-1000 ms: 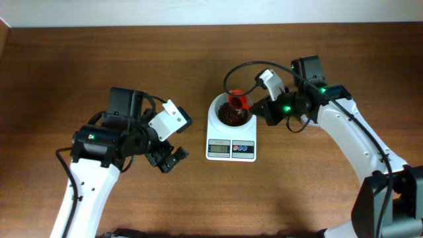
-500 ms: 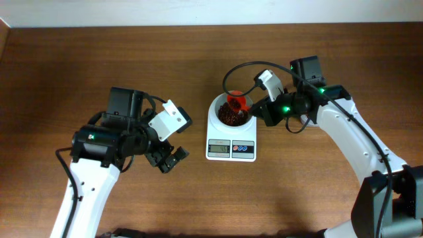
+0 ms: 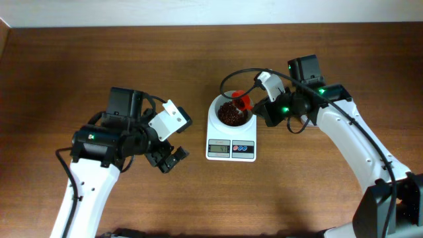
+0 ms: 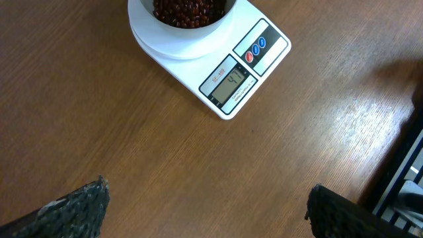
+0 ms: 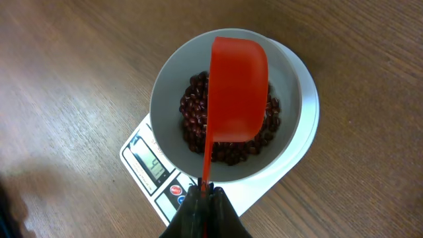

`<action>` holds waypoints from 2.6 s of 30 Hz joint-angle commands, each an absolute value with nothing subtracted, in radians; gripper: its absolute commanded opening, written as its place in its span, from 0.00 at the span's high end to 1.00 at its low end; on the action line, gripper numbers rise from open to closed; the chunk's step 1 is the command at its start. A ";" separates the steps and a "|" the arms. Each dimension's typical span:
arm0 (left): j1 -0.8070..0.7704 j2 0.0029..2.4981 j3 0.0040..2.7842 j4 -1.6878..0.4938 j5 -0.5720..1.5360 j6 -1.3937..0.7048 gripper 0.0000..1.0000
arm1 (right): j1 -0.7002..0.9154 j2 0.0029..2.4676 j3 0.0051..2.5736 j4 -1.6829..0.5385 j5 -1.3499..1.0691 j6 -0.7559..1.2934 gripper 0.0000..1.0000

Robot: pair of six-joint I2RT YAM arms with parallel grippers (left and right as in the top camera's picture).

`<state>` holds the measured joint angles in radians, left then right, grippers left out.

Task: Scoop and weigh 50g on scale

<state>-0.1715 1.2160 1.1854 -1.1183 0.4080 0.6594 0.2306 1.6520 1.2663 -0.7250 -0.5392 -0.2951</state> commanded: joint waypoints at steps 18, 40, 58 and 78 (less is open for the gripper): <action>-0.167 1.216 1.179 -1.119 0.419 0.675 0.01 | 0.247 1.631 1.300 -0.702 -0.583 -0.299 0.96; -0.167 1.216 1.179 -1.119 0.419 0.675 0.01 | 0.241 1.636 1.300 -0.727 -0.525 -0.299 0.96; -0.167 1.216 1.179 -1.119 0.419 0.675 0.01 | 0.240 1.635 1.300 -0.721 -0.607 -0.299 0.96; -0.167 1.216 1.179 -1.119 0.419 0.675 0.01 | 0.254 1.638 1.300 -0.747 -0.477 -0.299 0.96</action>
